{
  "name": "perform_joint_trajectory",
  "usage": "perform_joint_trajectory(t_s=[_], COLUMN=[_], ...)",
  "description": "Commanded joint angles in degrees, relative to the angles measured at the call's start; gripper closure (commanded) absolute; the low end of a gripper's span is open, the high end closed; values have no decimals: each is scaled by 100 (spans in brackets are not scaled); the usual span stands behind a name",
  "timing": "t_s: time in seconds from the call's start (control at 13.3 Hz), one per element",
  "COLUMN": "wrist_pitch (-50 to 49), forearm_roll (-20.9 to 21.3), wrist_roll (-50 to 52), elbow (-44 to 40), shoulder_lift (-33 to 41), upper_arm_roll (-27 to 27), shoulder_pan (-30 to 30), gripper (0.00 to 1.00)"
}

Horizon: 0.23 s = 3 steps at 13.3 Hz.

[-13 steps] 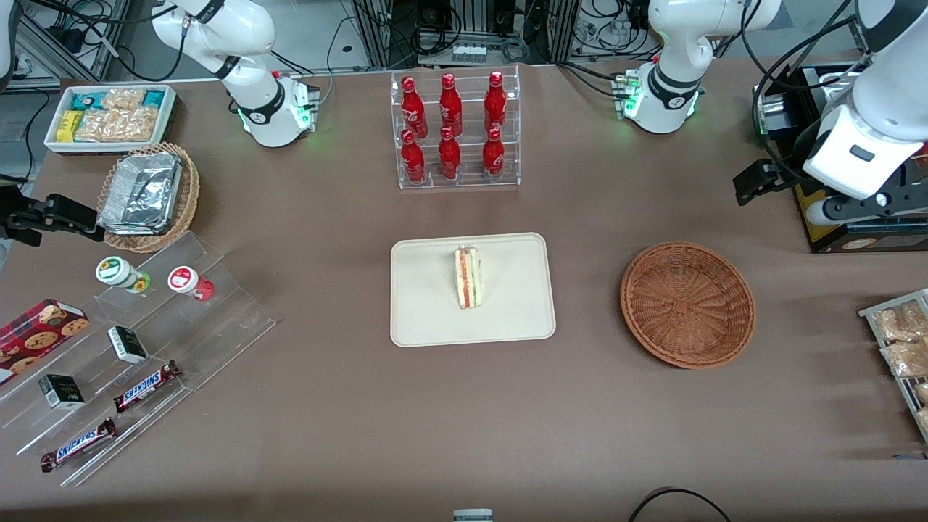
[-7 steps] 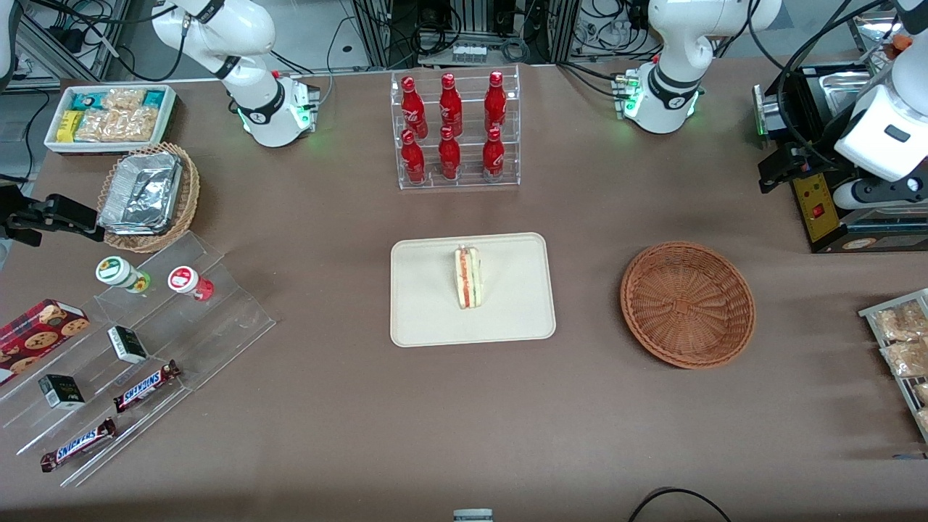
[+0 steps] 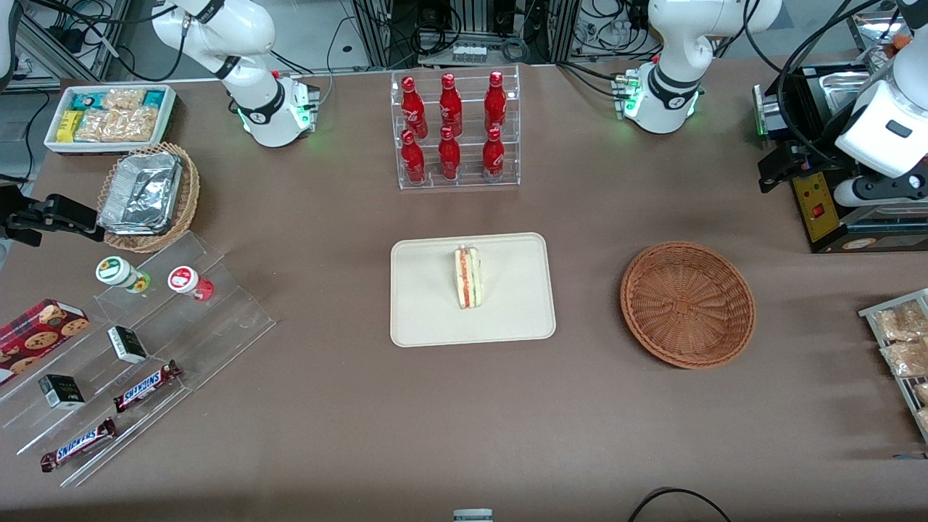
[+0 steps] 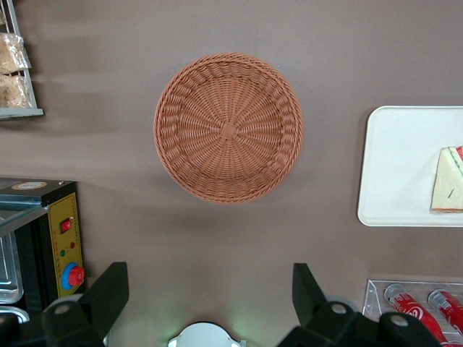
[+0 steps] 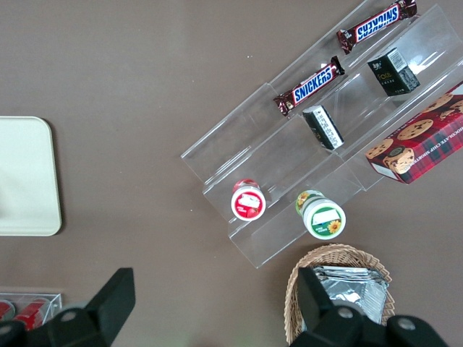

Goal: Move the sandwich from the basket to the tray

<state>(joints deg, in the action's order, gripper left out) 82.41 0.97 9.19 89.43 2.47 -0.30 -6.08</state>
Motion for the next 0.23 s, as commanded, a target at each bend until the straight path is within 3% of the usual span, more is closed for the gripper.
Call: perform_joint_trajectory(t_s=[0.0, 0.15], wrist_pitch=[-6, -6], forearm_roll=[-71, -71], wrist_roll=[-67, -67], elbow=[-136, -136], shoulder_lift=[-45, -45], upper_arm_roll=[100, 100], shoulder_pan=[-78, -78], gripper=[0, 0])
